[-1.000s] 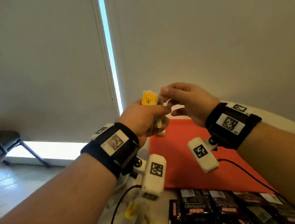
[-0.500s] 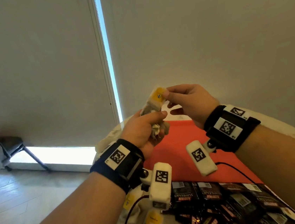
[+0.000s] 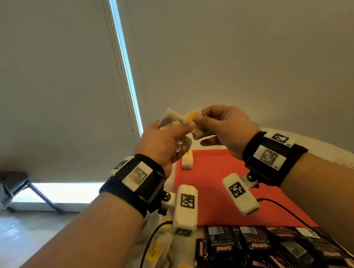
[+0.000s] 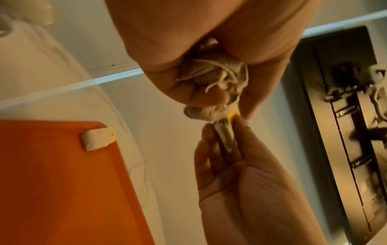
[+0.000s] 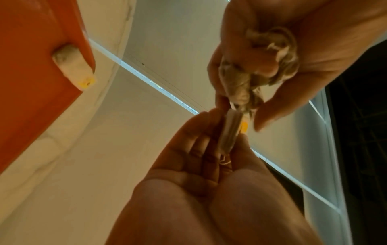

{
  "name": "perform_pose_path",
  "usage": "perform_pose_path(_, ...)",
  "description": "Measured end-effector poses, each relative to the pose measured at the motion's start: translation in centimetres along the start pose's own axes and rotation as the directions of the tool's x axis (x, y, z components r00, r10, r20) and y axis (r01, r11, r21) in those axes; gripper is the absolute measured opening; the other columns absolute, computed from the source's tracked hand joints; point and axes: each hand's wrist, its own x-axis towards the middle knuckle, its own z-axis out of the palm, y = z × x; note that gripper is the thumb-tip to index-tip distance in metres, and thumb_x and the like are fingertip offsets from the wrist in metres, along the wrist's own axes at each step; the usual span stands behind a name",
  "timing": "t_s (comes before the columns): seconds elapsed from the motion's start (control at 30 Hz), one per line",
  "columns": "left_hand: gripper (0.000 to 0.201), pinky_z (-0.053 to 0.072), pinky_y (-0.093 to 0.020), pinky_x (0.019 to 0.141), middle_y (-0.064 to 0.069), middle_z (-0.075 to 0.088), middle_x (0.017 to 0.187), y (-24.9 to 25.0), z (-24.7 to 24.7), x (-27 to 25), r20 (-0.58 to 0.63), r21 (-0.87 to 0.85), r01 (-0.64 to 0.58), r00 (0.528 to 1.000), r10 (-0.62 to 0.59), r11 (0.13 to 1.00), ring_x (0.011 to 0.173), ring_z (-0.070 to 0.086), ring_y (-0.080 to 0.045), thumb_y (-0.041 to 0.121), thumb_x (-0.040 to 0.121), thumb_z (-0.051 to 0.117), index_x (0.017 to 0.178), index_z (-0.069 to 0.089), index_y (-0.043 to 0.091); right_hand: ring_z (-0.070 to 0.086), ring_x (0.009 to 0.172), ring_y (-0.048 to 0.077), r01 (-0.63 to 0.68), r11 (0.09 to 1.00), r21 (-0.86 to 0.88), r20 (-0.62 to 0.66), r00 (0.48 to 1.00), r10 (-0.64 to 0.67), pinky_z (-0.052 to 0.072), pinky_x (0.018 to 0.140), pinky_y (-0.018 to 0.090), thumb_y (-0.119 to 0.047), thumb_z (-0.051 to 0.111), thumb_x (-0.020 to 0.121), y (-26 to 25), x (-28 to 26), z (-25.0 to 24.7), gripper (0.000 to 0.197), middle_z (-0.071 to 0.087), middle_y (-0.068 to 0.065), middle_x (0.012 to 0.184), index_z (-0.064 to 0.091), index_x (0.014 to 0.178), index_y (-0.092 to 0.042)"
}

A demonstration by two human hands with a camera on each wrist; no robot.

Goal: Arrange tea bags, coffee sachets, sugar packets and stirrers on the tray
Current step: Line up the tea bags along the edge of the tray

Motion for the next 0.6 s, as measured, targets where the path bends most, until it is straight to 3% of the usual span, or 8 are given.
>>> perform_pose_path(0.13, 0.035, 0.051, -0.026, 0.053, -0.014, 0.072, 0.096, 0.2, -0.5, 1.5, -0.055, 0.096, -0.038, 0.998, 0.043, 0.995, 0.068, 0.066, -0.019, 0.013, 0.085, 0.082, 0.117, 0.068, 0.017, 0.074, 0.079, 0.023, -0.034, 0.998, 0.046, 0.011, 0.999, 0.034, 0.062, 0.071, 0.036, -0.021, 0.072, 0.094, 0.5, 0.3, 0.5, 0.018, 0.077, 0.015, 0.089, 0.07, 0.099, -0.004)
perform_pose_path(0.27, 0.033, 0.051, -0.026, 0.052, -0.017, 0.075, 0.099, 0.3, -1.1, 2.8, -0.069, 0.136, -0.051, 0.996, 0.061, 0.989, 0.068, 0.068, -0.019, 0.008, 0.085, 0.081, 0.114, 0.067, 0.015, 0.07, 0.08, 0.018, -0.065, 0.997, 0.033, 0.022, 0.998, 0.065, 0.061, 0.072, 0.034, -0.005, 0.074, 0.09, 1.4, 1.1, 0.4, 0.011, 0.074, 0.014, 0.093, 0.072, 0.101, -0.006)
perform_pose_path(0.37, 0.031, 0.051, -0.025, 0.051, -0.016, 0.075, 0.099, 0.2, -1.6, 3.8, -0.086, 0.125, -0.018, 0.996, 0.029, 0.992, 0.065, 0.069, -0.017, 0.008, 0.087, 0.08, 0.114, 0.067, 0.016, 0.069, 0.077, 0.017, -0.155, 0.985, 0.069, 0.008, 0.988, 0.155, 0.059, 0.07, 0.032, -0.003, 0.074, 0.088, 2.3, 2.0, 0.7, 0.013, 0.073, 0.009, 0.09, 0.071, 0.1, -0.007)
perform_pose_path(0.53, 0.035, 0.05, -0.023, 0.048, -0.011, 0.068, 0.097, 0.5, -2.2, 5.1, -0.122, 0.014, 0.074, 0.99, -0.072, 0.997, 0.072, 0.067, -0.02, 0.009, 0.086, 0.082, 0.117, 0.066, 0.015, 0.061, 0.053, 0.015, -0.412, 0.911, 0.008, -0.107, 0.905, 0.411, 0.05, 0.054, 0.029, 0.002, 0.076, 0.084, 6.0, 4.5, 0.9, 0.013, 0.068, 0.012, 0.076, 0.067, 0.088, -0.007)
perform_pose_path(0.6, 0.038, 0.049, -0.021, 0.046, -0.012, 0.068, 0.099, 0.7, -2.3, 5.4, -0.114, -0.015, 0.091, 0.989, -0.092, 0.996, 0.071, 0.067, -0.02, 0.006, 0.086, 0.081, 0.12, 0.066, 0.013, 0.061, 0.054, 0.02, -0.505, 0.861, -0.061, -0.129, 0.859, 0.495, 0.051, 0.055, 0.03, 0.006, 0.073, 0.085, 7.7, 5.2, 0.9, 0.015, 0.066, 0.013, 0.069, 0.065, 0.081, -0.005)
